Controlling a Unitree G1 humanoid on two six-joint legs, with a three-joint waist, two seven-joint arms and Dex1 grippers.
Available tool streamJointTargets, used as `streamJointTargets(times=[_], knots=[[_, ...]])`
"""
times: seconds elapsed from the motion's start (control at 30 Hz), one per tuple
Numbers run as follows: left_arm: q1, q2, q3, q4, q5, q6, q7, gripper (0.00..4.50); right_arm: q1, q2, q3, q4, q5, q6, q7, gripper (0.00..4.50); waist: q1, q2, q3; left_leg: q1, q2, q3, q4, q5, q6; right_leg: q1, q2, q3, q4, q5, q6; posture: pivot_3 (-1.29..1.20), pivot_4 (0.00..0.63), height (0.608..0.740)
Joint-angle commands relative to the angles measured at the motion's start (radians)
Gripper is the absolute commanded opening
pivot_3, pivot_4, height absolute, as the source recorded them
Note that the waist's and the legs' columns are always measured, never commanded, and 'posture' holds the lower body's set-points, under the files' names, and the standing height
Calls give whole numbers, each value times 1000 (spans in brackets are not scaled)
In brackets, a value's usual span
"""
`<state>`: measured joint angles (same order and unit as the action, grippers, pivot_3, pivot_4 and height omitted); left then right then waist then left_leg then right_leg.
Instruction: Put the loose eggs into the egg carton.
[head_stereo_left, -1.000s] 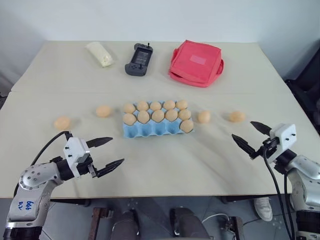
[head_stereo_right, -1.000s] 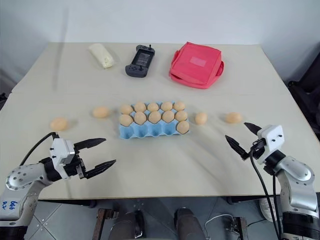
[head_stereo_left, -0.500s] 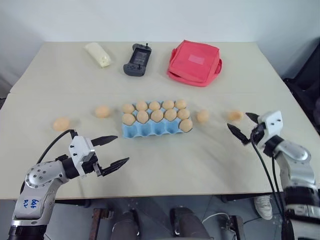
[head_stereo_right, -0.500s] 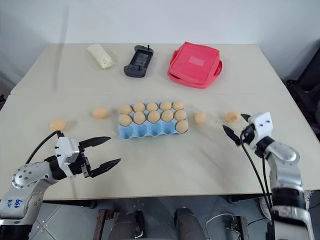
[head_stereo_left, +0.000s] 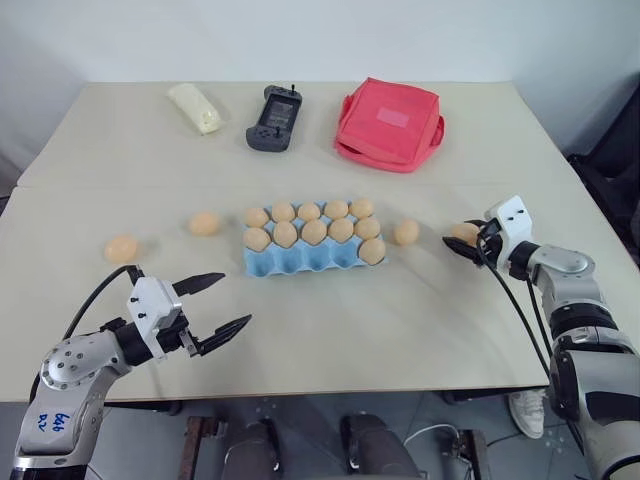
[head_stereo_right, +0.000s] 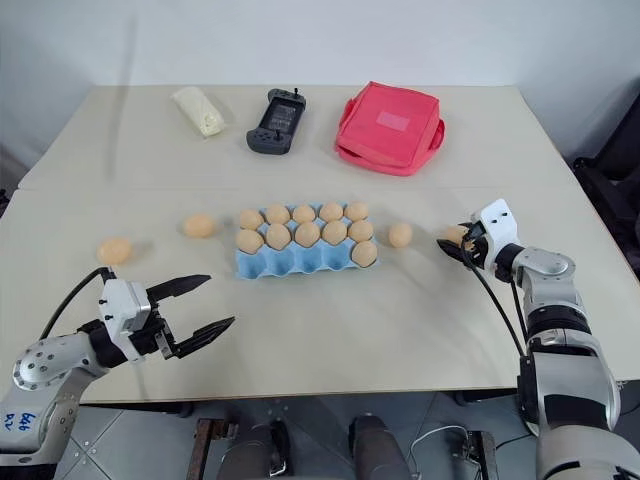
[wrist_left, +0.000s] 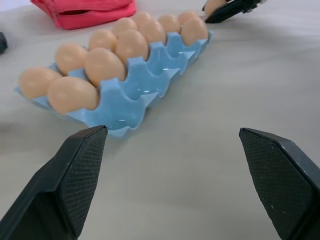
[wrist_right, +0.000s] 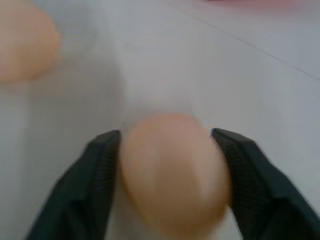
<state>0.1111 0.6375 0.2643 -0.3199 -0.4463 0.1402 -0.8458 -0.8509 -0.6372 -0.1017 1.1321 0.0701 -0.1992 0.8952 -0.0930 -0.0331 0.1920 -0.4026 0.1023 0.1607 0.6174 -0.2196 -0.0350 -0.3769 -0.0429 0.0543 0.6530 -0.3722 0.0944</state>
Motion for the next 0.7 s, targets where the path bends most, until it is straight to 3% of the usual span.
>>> streamJointTargets(times=[0.03,0.13,0.23,0.4,0.53,0.7], knots=[[11,-6,39,-44,-23,-14,15,4500,-19,6,-24,-45,38,-27,61,1929,-6,0,0,0,0,0,0,0,0,0,0,0,0,0,0,0,150,740],[18,-7,61,-44,-31,-9,28,4500,2,39,-20,-170,84,17,145,1929,-20,0,0,0,0,0,0,0,0,0,-1,0,0,1,1,0,150,740],[33,-2,91,-34,-40,-8,28,4500,69,93,15,-444,152,159,205,1929,-23,0,0,0,2,0,0,0,0,0,0,1,1,1,1,0,150,740],[51,5,136,4,-42,-14,19,4500,153,195,108,-863,216,396,160,1929,-20,0,0,0,5,-1,-1,-1,-3,-2,1,0,3,0,0,0,150,740],[59,2,149,28,-41,-19,8,4500,152,247,153,-913,203,450,118,1929,-15,-1,0,-1,4,-1,-1,-1,-2,-3,-1,-1,3,0,-1,0,150,740],[75,-3,159,44,-39,-23,6,4500,151,311,227,-840,145,390,100,1929,-18,-1,-1,-1,2,0,-1,-4,-1,-3,-4,-9,2,-1,-2,0,150,740]])
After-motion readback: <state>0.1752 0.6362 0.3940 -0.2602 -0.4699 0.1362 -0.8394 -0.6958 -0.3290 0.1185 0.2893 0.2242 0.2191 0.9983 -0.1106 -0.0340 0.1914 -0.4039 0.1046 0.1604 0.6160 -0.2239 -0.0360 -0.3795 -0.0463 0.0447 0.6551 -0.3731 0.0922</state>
